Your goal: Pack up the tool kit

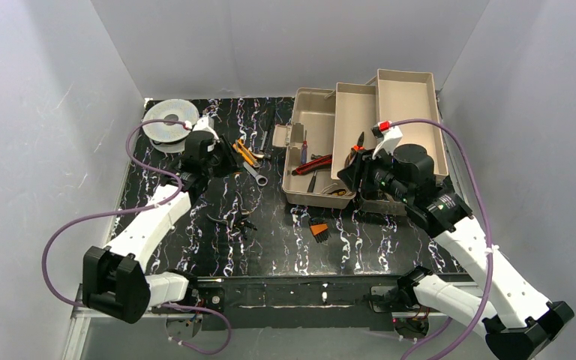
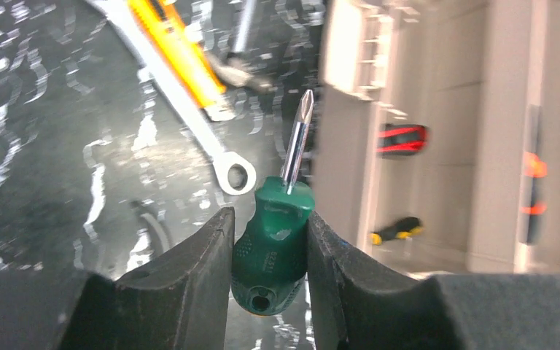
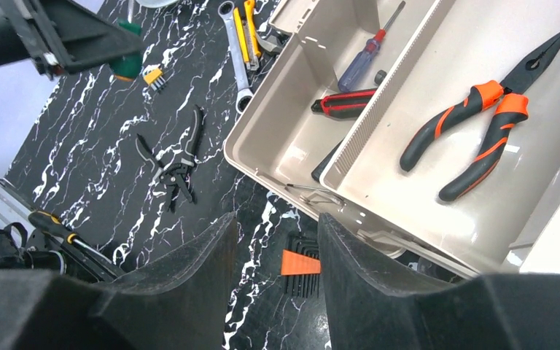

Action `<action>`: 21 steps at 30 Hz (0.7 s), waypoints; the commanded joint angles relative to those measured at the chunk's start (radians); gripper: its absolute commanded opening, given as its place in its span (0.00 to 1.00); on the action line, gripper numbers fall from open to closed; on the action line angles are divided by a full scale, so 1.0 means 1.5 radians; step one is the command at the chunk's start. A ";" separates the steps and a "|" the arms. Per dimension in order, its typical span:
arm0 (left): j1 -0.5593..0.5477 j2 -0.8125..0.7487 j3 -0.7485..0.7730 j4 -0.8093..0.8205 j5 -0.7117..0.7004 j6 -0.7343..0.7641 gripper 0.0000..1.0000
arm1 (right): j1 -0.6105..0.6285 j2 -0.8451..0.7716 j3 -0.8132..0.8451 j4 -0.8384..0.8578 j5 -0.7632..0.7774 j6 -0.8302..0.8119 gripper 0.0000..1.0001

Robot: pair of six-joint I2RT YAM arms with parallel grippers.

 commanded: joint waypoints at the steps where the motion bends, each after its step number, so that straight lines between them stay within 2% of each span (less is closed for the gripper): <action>1: -0.034 -0.004 0.064 0.046 0.084 0.005 0.00 | -0.002 -0.019 -0.008 0.032 0.011 -0.007 0.52; 8: -0.111 0.094 0.168 0.088 0.116 0.017 0.00 | -0.002 -0.034 -0.016 0.028 0.030 -0.006 0.52; 14: -0.140 0.212 0.268 0.089 0.133 0.015 0.00 | -0.002 -0.052 -0.025 0.022 0.042 -0.005 0.52; 21: -0.140 0.405 0.461 -0.015 0.182 0.010 0.00 | -0.002 -0.060 -0.031 0.012 0.049 -0.002 0.52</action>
